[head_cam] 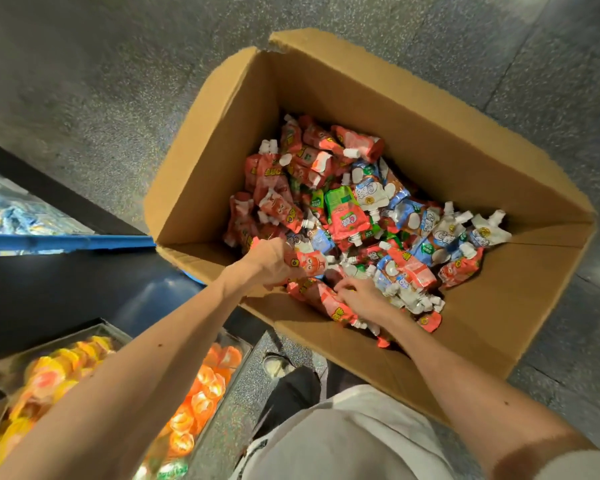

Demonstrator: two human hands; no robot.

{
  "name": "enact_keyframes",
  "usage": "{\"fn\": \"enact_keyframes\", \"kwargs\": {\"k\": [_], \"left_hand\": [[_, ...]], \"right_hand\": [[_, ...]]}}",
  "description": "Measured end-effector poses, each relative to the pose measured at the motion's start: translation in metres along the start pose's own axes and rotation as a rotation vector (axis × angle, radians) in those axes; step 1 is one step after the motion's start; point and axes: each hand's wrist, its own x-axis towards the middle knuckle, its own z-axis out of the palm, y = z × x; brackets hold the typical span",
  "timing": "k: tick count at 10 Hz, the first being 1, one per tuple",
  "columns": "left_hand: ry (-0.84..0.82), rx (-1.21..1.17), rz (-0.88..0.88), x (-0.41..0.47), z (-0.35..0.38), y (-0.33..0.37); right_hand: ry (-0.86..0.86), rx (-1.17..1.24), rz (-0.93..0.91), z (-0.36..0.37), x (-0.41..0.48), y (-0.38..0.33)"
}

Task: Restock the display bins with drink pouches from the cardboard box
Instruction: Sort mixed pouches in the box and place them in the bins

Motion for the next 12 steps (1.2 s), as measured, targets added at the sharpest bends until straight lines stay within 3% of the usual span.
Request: {"fn": "enact_keyframes", "kwargs": {"k": [1,2,3,4,6,7,8,9,11,12], "left_hand": [[-0.056,-0.055,-0.010,-0.007,0.004,-0.001],[0.009,-0.042,0.016,-0.017,0.006,-0.004],[0.106,-0.084,0.083,-0.023,-0.003,0.000],[0.043,-0.132,0.081,-0.023,-0.013,0.003],[-0.237,-0.105,0.224,-0.017,-0.010,0.046],[-0.105,-0.347,0.199,-0.013,0.002,0.060],[-0.004,-0.626,0.051,-0.010,0.010,0.062],[-0.036,-0.702,0.023,-0.004,0.019,0.067],[0.027,-0.843,-0.130,0.034,0.025,0.085],[0.268,0.029,0.090,0.071,0.038,0.075]], "right_hand": [[-0.061,-0.080,0.057,0.009,-0.015,-0.006],[-0.003,-0.203,0.031,0.018,-0.016,-0.011],[0.076,0.075,0.032,0.013,-0.017,-0.007],[0.100,0.474,0.093,-0.014,-0.026,-0.009],[-0.039,0.496,-0.098,-0.046,-0.050,-0.022],[-0.011,0.477,-0.175,-0.042,-0.053,-0.026],[-0.071,0.718,-0.080,-0.044,-0.060,-0.028],[-0.127,0.766,-0.117,-0.040,-0.055,-0.015],[-0.007,0.818,-0.094,-0.041,-0.049,0.010],[0.041,0.867,-0.074,-0.049,-0.043,0.022]]}}
